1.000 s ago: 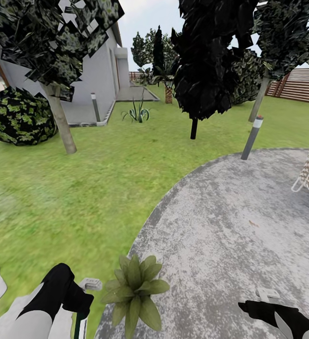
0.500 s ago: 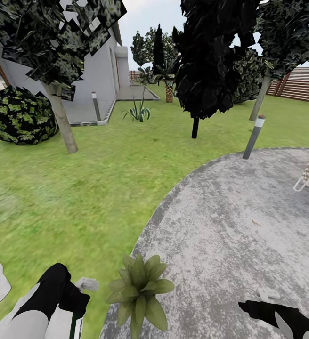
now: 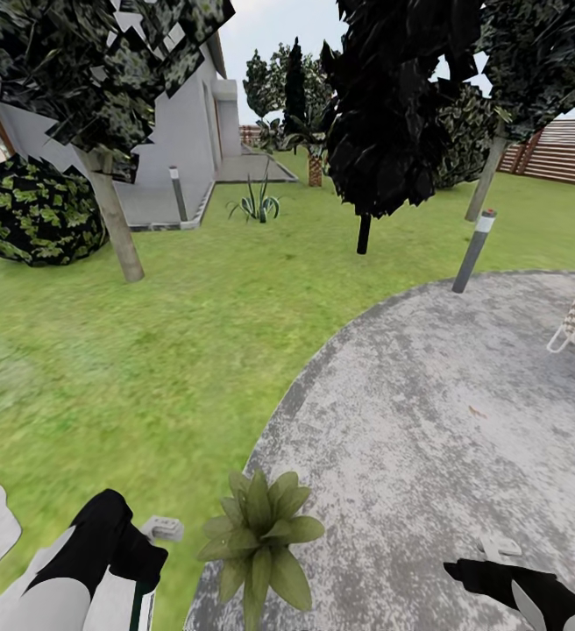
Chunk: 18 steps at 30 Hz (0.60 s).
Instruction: Pick up the pesticide atomizer in the garden and spray insectifuge to fully cover both potted plants in the garden.
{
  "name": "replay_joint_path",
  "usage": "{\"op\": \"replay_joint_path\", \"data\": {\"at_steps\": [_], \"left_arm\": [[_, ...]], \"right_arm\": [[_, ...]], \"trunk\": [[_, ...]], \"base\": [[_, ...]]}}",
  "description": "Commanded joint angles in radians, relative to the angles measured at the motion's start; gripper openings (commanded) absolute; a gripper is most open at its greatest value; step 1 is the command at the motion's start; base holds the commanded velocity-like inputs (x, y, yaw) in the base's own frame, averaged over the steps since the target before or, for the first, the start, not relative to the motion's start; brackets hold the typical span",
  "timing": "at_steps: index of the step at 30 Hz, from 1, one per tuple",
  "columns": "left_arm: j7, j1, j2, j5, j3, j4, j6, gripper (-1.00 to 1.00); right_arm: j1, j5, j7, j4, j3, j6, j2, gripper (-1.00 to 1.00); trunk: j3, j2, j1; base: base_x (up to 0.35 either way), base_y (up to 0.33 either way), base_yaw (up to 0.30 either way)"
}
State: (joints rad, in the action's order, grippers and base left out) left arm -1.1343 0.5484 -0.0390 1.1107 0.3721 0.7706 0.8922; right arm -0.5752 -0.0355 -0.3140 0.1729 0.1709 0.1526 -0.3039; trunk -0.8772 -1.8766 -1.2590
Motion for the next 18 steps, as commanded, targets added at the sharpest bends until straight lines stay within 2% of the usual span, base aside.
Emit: {"op": "replay_joint_path", "data": {"at_steps": [1,7,18], "left_arm": [[-0.010,0.001,0.001,0.009,0.000,0.001,0.005,-1.00],[-0.010,0.001,0.001,0.009,-0.041,0.001,0.006,-1.00],[-0.009,0.001,0.000,0.008,-0.048,0.004,0.005,-1.00]], "right_arm": [[0.000,-0.003,-0.005,0.002,0.008,0.007,0.000,1.00],[0.000,-0.003,-0.005,0.002,0.008,0.007,0.000,1.00],[0.000,-0.003,-0.005,0.002,0.007,0.007,0.000,1.00]], "trunk": [[-0.002,0.000,0.000],[-0.011,0.000,0.000],[-0.022,0.000,0.000]], "base": [[0.000,0.000,0.000],[0.000,0.000,0.000],[0.000,0.000,0.000]]}}
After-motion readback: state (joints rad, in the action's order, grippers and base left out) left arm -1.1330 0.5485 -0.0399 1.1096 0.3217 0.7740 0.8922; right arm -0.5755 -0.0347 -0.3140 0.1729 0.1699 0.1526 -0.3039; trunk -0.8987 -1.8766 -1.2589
